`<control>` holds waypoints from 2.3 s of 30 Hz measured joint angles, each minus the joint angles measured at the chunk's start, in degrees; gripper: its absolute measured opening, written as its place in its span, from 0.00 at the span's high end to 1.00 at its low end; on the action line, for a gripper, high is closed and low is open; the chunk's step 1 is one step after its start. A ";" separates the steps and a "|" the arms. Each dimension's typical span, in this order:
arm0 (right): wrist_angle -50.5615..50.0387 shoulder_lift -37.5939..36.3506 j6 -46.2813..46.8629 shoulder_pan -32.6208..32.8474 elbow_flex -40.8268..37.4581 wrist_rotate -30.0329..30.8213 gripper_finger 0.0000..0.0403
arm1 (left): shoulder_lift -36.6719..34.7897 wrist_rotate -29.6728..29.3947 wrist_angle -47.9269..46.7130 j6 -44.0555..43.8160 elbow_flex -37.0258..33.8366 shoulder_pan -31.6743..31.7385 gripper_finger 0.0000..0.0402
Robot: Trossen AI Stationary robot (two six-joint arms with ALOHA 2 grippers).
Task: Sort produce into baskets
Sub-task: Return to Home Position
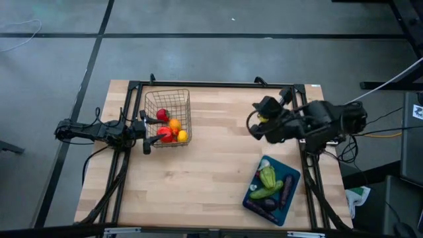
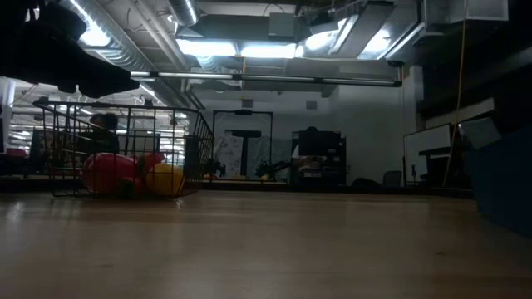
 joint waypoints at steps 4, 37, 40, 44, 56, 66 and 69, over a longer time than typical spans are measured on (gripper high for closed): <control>0.22 -1.83 -6.24 -1.53 0.00 -2.30 0.99 | 0.00 0.00 0.00 0.00 0.00 0.01 0.30; 62.19 -47.52 -30.53 -22.73 -68.29 -39.71 1.00 | 0.00 0.00 0.01 0.00 -0.02 0.01 0.30; 63.63 -54.49 -30.44 -22.71 -74.67 -39.77 1.00 | 0.00 0.00 0.02 0.00 -0.02 0.00 0.30; 64.25 -63.33 -30.37 -22.71 -80.85 -39.75 1.00 | 0.00 0.00 0.01 0.00 -0.02 0.01 0.30; 67.36 -84.76 -29.69 -22.60 -93.52 -39.85 1.00 | 0.00 0.00 0.01 0.00 -0.02 0.01 0.30; 67.00 -89.60 -26.13 -22.60 -99.52 -44.03 1.00 | 0.00 0.00 0.00 0.00 -0.02 0.00 0.30; 69.25 -89.62 -26.09 -22.60 -101.02 -46.18 1.00 | 0.00 0.00 0.02 0.00 -0.02 0.01 0.30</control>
